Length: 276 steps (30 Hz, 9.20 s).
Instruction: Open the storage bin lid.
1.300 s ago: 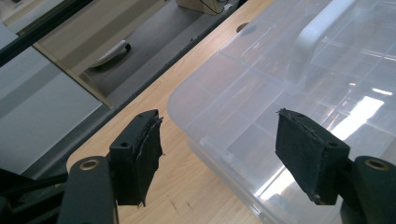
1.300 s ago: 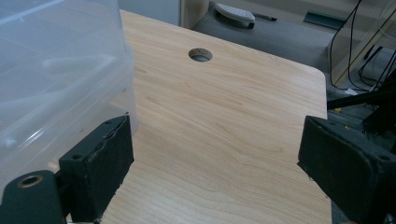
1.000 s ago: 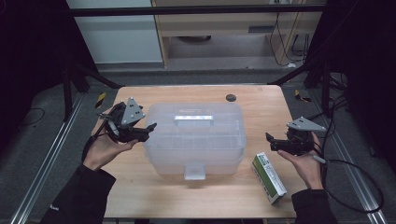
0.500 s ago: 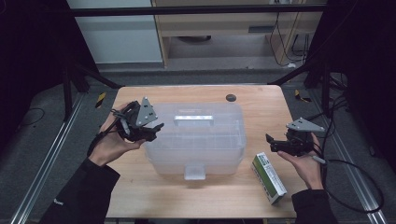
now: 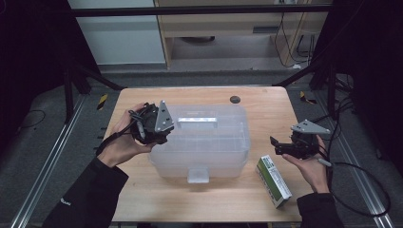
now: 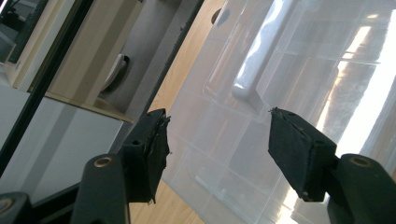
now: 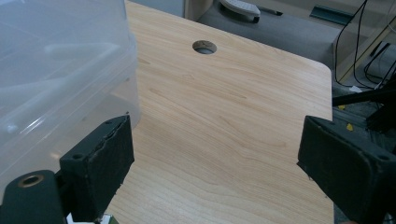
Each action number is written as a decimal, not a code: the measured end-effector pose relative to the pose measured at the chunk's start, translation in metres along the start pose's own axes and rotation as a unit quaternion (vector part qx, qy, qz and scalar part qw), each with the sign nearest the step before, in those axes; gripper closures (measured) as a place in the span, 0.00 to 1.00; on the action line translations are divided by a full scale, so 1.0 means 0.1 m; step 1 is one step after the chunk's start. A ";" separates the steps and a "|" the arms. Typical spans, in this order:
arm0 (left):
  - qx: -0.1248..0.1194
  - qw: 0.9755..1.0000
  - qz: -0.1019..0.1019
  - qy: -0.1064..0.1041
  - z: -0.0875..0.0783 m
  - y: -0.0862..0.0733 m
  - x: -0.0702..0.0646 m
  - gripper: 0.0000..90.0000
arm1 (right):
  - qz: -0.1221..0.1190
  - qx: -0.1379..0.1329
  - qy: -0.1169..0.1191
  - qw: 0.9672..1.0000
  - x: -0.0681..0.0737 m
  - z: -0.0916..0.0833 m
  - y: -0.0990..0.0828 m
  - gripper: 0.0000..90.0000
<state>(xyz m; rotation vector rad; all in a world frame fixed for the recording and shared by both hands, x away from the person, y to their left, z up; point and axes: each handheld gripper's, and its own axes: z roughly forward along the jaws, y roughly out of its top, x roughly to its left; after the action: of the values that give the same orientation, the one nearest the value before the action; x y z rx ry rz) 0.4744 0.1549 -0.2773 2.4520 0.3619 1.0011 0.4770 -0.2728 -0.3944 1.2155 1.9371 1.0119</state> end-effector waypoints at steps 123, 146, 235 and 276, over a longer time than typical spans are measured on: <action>0.080 0.984 0.158 0.016 0.52 0.53 -0.08 0.80 | -0.022 0.048 0.131 0.990 0.27 -0.09 0.09 0.78; 0.067 0.990 0.124 0.021 0.57 0.56 0.07 0.79 | -0.043 0.054 0.199 0.978 0.48 -0.07 0.08 1.00; -0.031 0.964 -0.255 0.068 -0.05 -1.51 -0.13 0.66 | -0.030 0.024 0.237 0.971 0.60 -0.05 0.14 1.00; -0.088 0.961 -0.259 0.046 0.23 -1.37 -0.49 0.70 | -0.022 0.006 0.229 0.973 0.60 -0.03 0.20 1.00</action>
<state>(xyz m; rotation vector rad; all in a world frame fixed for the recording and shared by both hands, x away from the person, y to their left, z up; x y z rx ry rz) 0.4477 0.2448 -0.3907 1.9970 0.8546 0.8703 0.4610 -0.2126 -0.3827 1.0010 2.3053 1.3491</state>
